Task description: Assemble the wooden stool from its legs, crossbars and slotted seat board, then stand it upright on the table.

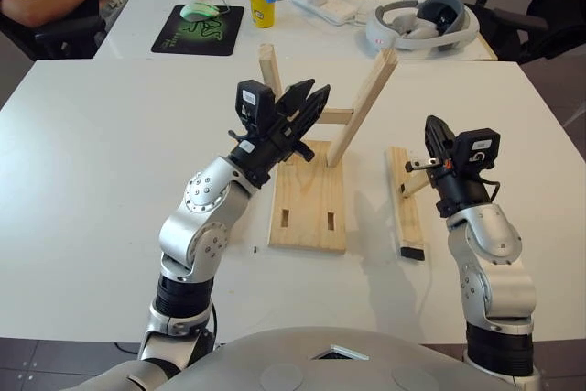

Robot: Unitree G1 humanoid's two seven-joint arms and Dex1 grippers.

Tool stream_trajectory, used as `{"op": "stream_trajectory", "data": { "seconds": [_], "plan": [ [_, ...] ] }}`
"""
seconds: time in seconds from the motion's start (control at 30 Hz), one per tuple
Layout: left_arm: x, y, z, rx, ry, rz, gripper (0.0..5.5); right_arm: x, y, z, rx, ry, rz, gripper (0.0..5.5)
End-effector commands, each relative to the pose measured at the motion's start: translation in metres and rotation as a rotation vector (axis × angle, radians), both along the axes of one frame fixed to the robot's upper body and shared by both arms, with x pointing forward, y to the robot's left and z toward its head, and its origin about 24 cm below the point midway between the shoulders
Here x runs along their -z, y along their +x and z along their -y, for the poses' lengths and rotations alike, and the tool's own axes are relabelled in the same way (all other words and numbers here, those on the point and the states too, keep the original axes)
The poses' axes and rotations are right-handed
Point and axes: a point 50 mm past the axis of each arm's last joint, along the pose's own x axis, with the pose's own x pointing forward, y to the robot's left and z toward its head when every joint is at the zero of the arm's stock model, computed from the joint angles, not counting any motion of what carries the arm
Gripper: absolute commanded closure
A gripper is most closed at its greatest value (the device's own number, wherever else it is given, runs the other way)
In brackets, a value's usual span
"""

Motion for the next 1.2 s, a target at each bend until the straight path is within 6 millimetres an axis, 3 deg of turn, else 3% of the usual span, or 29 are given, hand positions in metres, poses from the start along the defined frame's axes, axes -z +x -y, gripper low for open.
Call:
{"op": "stream_trajectory", "data": {
  "seconds": [0.03, 0.37, 0.5, 0.6, 0.7, 0.77, 0.83, 0.9, 1.03, 1.2],
  "plan": [
    [-0.002, -0.001, 0.003, 0.0, -0.009, 0.001, 4.15, 0.015, 0.006, 0.004, 0.023, 0.004, -0.099, 5.48],
    [0.0, -0.001, 0.005, -0.02, -0.02, -0.004, 4.15, -0.036, 0.024, -0.001, 0.002, 0.013, 0.101, 5.48],
    [0.0, -0.002, 0.006, -0.031, -0.029, -0.004, 4.15, -0.072, 0.03, 0.019, 0.096, -0.017, 0.257, 5.48],
    [0.001, -0.003, 0.005, -0.044, -0.031, -0.006, 4.15, -0.08, 0.031, 0.043, 0.187, -0.062, 0.266, 5.48],
    [0.002, -0.005, 0.005, -0.058, -0.032, -0.007, 4.15, -0.067, 0.024, 0.071, 0.273, -0.135, 0.175, 5.48],
    [0.003, -0.007, 0.003, -0.081, -0.035, -0.009, 4.15, -0.038, 0.014, 0.088, 0.291, -0.153, 0.017, 5.48],
    [0.003, -0.008, 0.001, -0.099, -0.039, -0.01, 4.15, 0.0, -0.007, 0.095, 0.258, -0.147, -0.2, 5.48],
    [0.004, -0.009, -0.002, -0.126, -0.039, -0.01, 4.15, 0.021, -0.021, 0.086, 0.185, -0.099, -0.367, 5.23],
    [0.005, -0.01, -0.005, -0.156, -0.044, -0.014, 4.15, 0.025, -0.024, 0.07, 0.097, -0.083, -0.43, 4.66],
    [0.004, -0.013, -0.003, -0.154, -0.05, -0.021, 4.15, 0.027, -0.03, 0.068, 0.103, -0.075, -0.517, 3.94]
  ]
}}
